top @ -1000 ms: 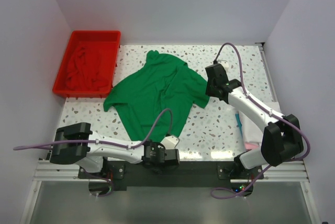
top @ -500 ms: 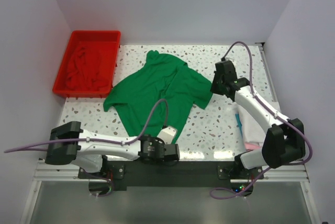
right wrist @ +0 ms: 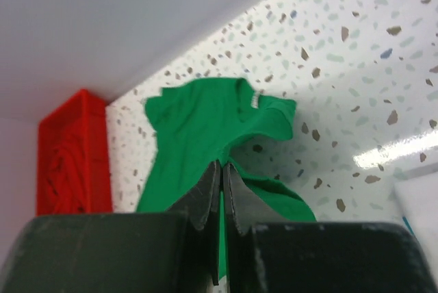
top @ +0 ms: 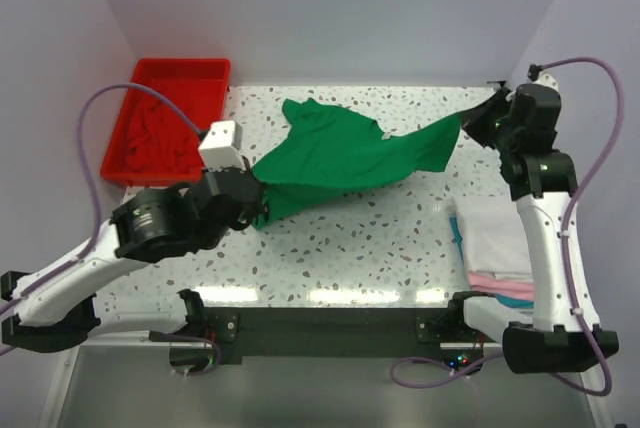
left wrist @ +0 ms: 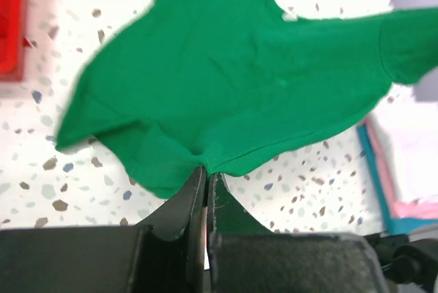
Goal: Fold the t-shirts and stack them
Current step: Flatten the tshirt out
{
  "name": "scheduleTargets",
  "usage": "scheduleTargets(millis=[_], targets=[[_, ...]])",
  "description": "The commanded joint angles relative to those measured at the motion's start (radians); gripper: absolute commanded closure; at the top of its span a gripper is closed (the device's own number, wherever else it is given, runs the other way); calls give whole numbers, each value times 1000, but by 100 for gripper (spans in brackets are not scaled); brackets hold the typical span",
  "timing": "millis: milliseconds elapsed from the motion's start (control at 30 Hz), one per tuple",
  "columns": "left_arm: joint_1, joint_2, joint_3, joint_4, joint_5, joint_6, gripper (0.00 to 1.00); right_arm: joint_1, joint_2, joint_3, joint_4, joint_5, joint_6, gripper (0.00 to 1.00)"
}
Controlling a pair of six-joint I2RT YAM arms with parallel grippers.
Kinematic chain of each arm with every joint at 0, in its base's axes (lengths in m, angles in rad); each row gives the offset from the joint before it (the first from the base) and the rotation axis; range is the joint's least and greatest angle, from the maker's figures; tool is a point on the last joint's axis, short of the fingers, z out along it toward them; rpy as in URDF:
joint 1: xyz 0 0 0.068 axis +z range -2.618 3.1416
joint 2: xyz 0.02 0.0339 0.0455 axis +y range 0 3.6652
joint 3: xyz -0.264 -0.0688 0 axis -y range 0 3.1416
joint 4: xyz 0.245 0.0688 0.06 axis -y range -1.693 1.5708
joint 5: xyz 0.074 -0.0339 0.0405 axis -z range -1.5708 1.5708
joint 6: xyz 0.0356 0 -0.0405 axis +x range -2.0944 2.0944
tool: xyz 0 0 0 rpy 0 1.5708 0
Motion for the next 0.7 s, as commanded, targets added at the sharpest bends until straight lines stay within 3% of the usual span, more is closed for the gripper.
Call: scheduleTargets(millis=[0,267,533,633,667], targets=[[2,-51,168,-135,-168,27,100,-17,-75,165,-101,-12,41,100],[2,-92,357,-123,-320,138,100,-15,-37,529,-212,8,24,100],[4,1,323,369,-359,638,100,-17,148,658,-77,-143,3,100],[159,104,325,478,-125,702,100,-15,214,650,4,-173,-8,100],[352,136,336,481,119,686,100,-17,258,671,6,-173,-9,100]])
